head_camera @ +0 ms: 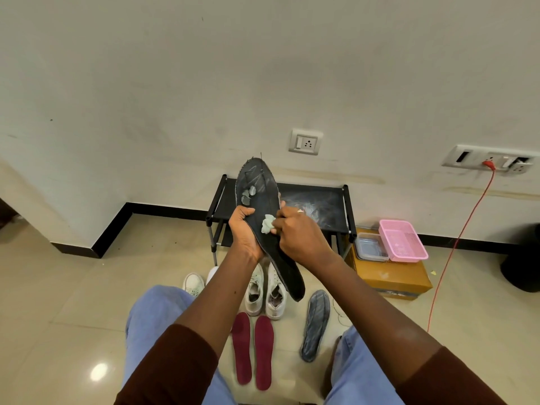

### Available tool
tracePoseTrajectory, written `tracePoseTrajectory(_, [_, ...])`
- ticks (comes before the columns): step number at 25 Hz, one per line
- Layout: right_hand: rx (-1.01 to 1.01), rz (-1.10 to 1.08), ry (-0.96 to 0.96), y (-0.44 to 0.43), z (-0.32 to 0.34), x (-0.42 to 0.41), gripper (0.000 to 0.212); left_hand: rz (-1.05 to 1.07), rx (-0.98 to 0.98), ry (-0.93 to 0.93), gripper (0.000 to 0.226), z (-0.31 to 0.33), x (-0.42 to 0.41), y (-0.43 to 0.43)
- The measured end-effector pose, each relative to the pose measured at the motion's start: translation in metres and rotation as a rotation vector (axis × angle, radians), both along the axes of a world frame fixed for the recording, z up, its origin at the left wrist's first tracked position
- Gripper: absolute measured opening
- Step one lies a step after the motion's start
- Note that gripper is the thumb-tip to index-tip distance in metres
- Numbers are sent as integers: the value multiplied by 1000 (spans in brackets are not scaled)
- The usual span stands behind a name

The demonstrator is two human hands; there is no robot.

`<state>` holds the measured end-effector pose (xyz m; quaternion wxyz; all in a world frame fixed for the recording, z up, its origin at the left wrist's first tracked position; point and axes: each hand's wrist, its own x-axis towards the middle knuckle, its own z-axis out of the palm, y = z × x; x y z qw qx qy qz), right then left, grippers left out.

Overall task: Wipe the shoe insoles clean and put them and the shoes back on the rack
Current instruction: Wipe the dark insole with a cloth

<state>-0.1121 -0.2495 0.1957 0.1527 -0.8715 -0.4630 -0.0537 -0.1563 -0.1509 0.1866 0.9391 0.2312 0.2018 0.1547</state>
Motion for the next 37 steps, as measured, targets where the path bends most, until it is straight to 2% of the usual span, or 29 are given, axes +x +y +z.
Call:
tracePoseTrajectory(3, [24, -47, 86, -3, 1, -10, 23, 6, -31, -32, 60, -2, 4, 3])
tracePoseTrajectory(8, [278, -190, 230, 2, 6, -9, 24, -42, -34, -49, 49, 5, -1, -2])
tracePoseTrajectory(11, [266, -243, 177, 15, 8, 3, 22, -25, -18, 17, 55, 3, -5, -11])
tracePoseTrajectory(14, [266, -315, 201, 26, 11, 19, 22, 8, -31, 56, 38, -1, -4, -16])
tracePoseTrajectory(19, [166, -214, 257, 27, 7, 13, 25, 44, -43, 10, 35, -6, -3, -7])
tracePoseTrajectory(21, [137, -163, 294, 19, 2, 1, 22, 62, -40, -7, 40, -9, -4, -2])
tracePoseTrajectory(24, [137, -160, 374, 3, -8, -17, 19, 87, -31, 15, 59, -19, -3, 2])
tracePoseTrajectory(28, [211, -216, 437, -7, -10, -32, 15, 73, -41, 14, 67, -24, -5, 0])
tracePoseTrajectory(32, [362, -312, 492, 0, 0, -25, 14, 30, -22, -25, 58, -16, -4, -4])
tracePoseTrajectory(34, [405, -335, 447, 8, 3, -14, 15, 29, -16, -30, 53, -10, -5, -8])
tracePoseTrajectory(37, [444, -397, 371, 23, 8, 5, 19, 45, -29, 24, 33, -9, -5, -17])
